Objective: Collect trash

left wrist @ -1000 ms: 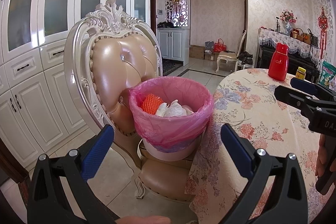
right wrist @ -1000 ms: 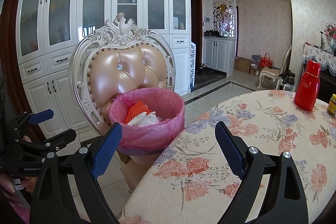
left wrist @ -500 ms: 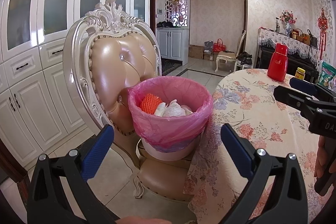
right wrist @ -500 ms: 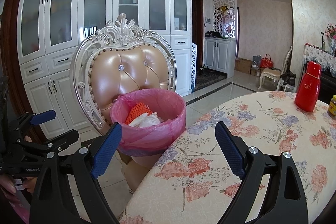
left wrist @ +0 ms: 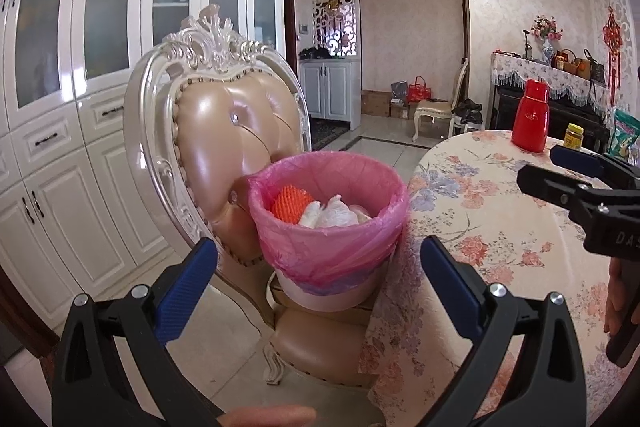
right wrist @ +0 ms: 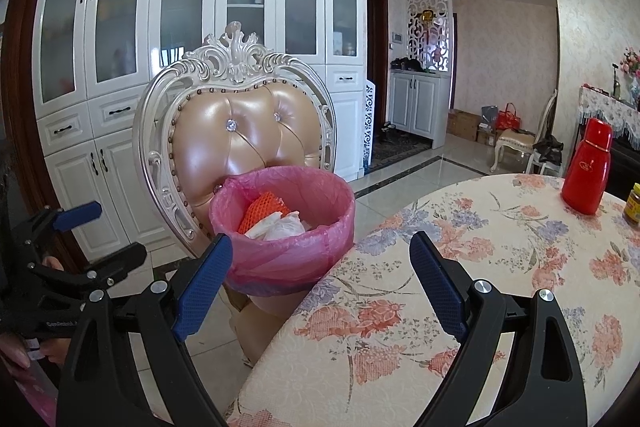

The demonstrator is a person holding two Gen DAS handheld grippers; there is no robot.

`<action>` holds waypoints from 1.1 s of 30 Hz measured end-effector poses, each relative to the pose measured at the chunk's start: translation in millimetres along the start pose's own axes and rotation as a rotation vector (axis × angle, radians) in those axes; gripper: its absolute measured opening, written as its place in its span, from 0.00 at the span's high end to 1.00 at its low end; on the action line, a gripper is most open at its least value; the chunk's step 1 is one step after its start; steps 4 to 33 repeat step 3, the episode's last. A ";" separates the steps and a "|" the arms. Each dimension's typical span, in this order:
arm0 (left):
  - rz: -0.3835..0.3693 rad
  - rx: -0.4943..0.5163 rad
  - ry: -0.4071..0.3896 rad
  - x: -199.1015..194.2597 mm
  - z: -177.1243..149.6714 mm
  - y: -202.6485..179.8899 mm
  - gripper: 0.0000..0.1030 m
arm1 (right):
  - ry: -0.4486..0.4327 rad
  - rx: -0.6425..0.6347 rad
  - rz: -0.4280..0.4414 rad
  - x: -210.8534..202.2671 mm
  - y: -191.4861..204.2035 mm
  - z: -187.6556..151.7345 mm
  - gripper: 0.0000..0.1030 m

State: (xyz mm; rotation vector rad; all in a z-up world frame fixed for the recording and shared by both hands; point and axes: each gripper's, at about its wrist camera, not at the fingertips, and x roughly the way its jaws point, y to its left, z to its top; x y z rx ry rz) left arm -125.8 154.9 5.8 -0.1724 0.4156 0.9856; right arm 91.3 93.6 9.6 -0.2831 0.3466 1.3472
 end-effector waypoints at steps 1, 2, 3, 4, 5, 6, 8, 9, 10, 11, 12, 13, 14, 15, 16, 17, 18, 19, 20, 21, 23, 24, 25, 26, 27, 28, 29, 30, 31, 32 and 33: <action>0.001 0.001 -0.009 -1.1 0.2 0.9 0.05 | 0.001 -0.007 -0.006 -0.2 0.4 0.3 0.18; -0.003 0.002 -0.016 -1.8 0.9 1.6 0.05 | 0.001 -0.013 -0.013 -0.8 0.2 0.7 0.18; -0.006 0.005 -0.021 -2.0 2.3 1.7 0.04 | -0.003 -0.011 -0.020 -2.4 -2.0 1.6 0.18; -0.006 0.005 -0.021 -2.0 2.3 1.7 0.04 | -0.003 -0.011 -0.020 -2.4 -2.0 1.6 0.18; -0.006 0.005 -0.021 -2.0 2.3 1.7 0.04 | -0.003 -0.011 -0.020 -2.4 -2.0 1.6 0.18; -0.006 0.005 -0.021 -2.0 2.3 1.7 0.04 | -0.003 -0.011 -0.020 -2.4 -2.0 1.6 0.18; -0.006 0.005 -0.021 -2.0 2.3 1.7 0.04 | -0.003 -0.011 -0.020 -2.4 -2.0 1.6 0.18; -0.006 0.005 -0.021 -2.0 2.3 1.7 0.04 | -0.003 -0.011 -0.020 -2.4 -2.0 1.6 0.18; -0.006 0.005 -0.021 -2.0 2.3 1.7 0.04 | -0.003 -0.011 -0.020 -2.4 -2.0 1.6 0.18; -0.006 0.005 -0.021 -2.0 2.3 1.7 0.04 | -0.003 -0.011 -0.020 -2.4 -2.0 1.6 0.18; -0.006 0.005 -0.021 -2.0 2.3 1.7 0.04 | -0.003 -0.011 -0.020 -2.4 -2.0 1.6 0.18; -0.006 0.005 -0.021 -2.0 2.3 1.7 0.04 | -0.003 -0.011 -0.020 -2.4 -2.0 1.6 0.18; -0.006 0.005 -0.021 -2.0 2.3 1.7 0.04 | -0.003 -0.011 -0.020 -2.4 -2.0 1.6 0.18; -0.006 0.005 -0.021 -2.0 2.3 1.7 0.04 | -0.003 -0.011 -0.020 -2.4 -2.0 1.6 0.18; -0.006 0.005 -0.021 -2.0 2.3 1.7 0.04 | -0.003 -0.011 -0.020 -2.4 -2.0 1.6 0.18; -0.006 0.005 -0.021 -2.0 2.3 1.7 0.04 | -0.003 -0.011 -0.020 -2.4 -2.0 1.6 0.18; -0.006 0.005 -0.021 -2.0 2.3 1.7 0.04 | -0.003 -0.011 -0.020 -2.4 -2.0 1.6 0.18; -0.006 0.005 -0.021 -2.0 2.3 1.7 0.04 | -0.003 -0.011 -0.020 -2.4 -2.0 1.6 0.18; -0.006 0.005 -0.021 -2.0 2.3 1.7 0.04 | -0.003 -0.011 -0.020 -2.4 -2.0 1.6 0.18; -0.006 0.005 -0.021 -2.0 2.3 1.7 0.04 | -0.003 -0.011 -0.020 -2.4 -2.0 1.6 0.18; -0.006 0.005 -0.021 -2.0 2.3 1.7 0.04 | -0.003 -0.011 -0.020 -2.4 -2.0 1.6 0.18; -0.006 0.005 -0.021 -2.0 2.3 1.7 0.04 | -0.003 -0.011 -0.020 -2.4 -2.0 1.6 0.18; -0.006 0.005 -0.021 -2.0 2.3 1.7 0.04 | -0.003 -0.011 -0.020 -2.4 -2.0 1.6 0.18; -0.006 0.005 -0.021 -2.0 2.3 1.7 0.04 | -0.003 -0.011 -0.020 -2.4 -2.0 1.6 0.18; -0.006 0.005 -0.021 -2.0 2.3 1.7 0.04 | -0.003 -0.011 -0.020 -2.4 -2.0 1.6 0.18; -0.006 0.005 -0.021 -2.0 2.3 1.7 0.04 | -0.003 -0.011 -0.020 -2.4 -2.0 1.6 0.18; -0.006 0.005 -0.021 -2.0 2.3 1.7 0.04 | -0.003 -0.011 -0.020 -2.4 -2.0 1.6 0.18; -0.006 0.005 -0.021 -2.0 2.3 1.7 0.04 | -0.003 -0.011 -0.020 -2.4 -2.0 1.6 0.18; -0.006 0.005 -0.021 -2.0 2.3 1.7 0.04 | -0.003 -0.011 -0.020 -2.4 -2.0 1.6 0.18; -0.006 0.005 -0.021 -2.0 2.3 1.7 0.04 | -0.003 -0.011 -0.020 -2.4 -2.0 1.6 0.18; -0.006 0.005 -0.021 -2.0 2.3 1.7 0.04 | -0.003 -0.011 -0.020 -2.4 -2.0 1.6 0.18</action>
